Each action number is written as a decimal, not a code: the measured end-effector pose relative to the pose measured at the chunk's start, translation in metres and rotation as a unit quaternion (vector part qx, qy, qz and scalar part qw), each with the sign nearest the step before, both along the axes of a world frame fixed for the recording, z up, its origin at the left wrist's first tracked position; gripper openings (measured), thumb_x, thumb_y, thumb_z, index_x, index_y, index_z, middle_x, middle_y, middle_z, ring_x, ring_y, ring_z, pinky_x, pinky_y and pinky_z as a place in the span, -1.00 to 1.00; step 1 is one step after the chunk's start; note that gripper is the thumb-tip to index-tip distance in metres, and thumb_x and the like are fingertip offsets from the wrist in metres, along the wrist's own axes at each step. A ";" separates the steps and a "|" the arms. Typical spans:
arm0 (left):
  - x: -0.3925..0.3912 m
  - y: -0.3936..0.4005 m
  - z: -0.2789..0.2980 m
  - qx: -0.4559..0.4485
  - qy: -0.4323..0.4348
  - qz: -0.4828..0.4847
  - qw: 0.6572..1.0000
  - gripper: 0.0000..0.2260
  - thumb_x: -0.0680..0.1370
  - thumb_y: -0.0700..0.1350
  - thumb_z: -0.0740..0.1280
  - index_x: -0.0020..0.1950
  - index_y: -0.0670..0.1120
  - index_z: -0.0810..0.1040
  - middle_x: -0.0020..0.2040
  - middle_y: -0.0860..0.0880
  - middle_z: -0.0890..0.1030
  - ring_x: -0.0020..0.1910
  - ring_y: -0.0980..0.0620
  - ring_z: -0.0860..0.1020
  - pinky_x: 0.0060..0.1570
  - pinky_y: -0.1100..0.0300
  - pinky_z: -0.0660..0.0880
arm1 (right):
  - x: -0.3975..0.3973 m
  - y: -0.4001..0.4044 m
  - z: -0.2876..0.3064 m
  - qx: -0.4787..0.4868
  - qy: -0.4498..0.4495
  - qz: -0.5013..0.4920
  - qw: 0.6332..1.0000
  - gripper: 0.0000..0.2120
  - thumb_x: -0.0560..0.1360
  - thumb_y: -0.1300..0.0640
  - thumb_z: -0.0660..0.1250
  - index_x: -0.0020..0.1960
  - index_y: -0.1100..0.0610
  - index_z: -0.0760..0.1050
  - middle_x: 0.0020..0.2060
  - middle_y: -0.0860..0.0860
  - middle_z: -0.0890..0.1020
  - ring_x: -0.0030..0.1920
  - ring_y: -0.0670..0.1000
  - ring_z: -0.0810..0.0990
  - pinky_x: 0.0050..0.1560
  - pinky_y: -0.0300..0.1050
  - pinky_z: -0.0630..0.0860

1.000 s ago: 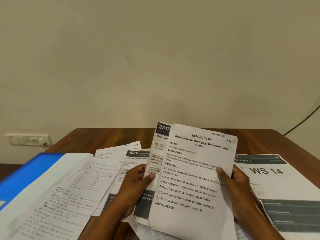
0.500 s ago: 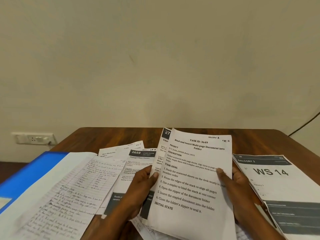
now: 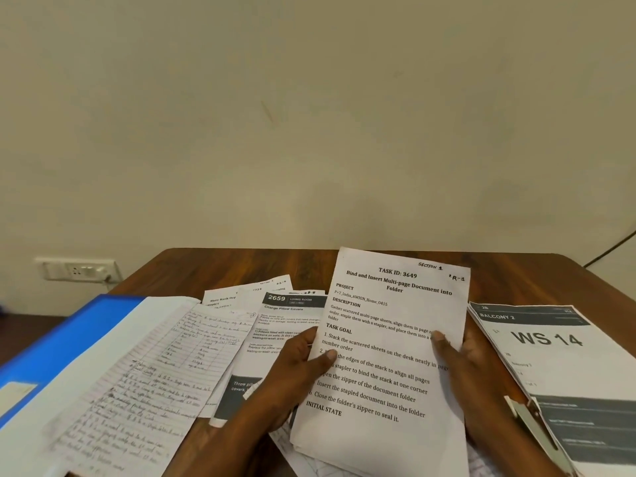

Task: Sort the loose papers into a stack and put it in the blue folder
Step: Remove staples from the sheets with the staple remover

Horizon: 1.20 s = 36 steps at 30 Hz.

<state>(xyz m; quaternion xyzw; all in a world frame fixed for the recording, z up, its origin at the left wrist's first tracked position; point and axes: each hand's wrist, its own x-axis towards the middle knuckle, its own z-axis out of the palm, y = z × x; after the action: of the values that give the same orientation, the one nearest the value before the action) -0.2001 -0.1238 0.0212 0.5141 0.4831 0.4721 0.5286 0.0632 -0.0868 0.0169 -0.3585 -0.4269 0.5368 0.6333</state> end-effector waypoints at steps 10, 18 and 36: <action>0.011 0.003 -0.005 -0.005 -0.002 0.027 1.000 -0.79 0.74 -0.16 0.24 0.33 -0.06 0.58 0.20 -0.12 0.73 0.16 -0.19 0.71 0.25 -0.28 0.59 | 0.000 -0.001 -0.004 -0.041 -0.068 -0.070 0.994 -0.77 0.66 0.22 0.33 0.21 -0.09 0.51 0.08 -0.11 0.74 0.12 0.02 0.72 0.07 0.06 0.62; 0.014 -0.003 0.000 0.035 0.025 0.033 0.999 -0.66 0.66 -0.05 0.41 0.41 0.15 0.48 0.28 0.09 0.69 0.23 -0.03 0.69 0.26 -0.16 0.62 | -0.003 -0.007 0.004 -0.016 -0.068 -0.041 0.997 -0.68 0.63 0.24 0.35 0.33 -0.02 0.52 0.12 -0.07 0.72 0.15 0.00 0.70 0.00 -0.08 0.61; 0.018 -0.016 0.007 0.136 0.173 -0.004 0.975 -0.51 0.61 0.09 0.45 0.48 0.19 0.32 0.31 0.26 0.61 0.25 0.20 0.63 0.22 0.12 0.63 | 0.001 -0.008 0.008 -0.058 -0.078 -0.040 0.994 -0.74 0.66 0.36 0.24 0.20 0.08 0.57 0.04 -0.04 0.77 0.05 0.04 0.75 -0.12 -0.12 0.65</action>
<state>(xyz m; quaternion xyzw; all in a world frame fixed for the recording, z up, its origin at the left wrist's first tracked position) -0.1823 -0.1397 0.0280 0.6571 0.4965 0.4348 0.3642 0.0645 -0.0950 0.0252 -0.4521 -0.4283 0.5058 0.5969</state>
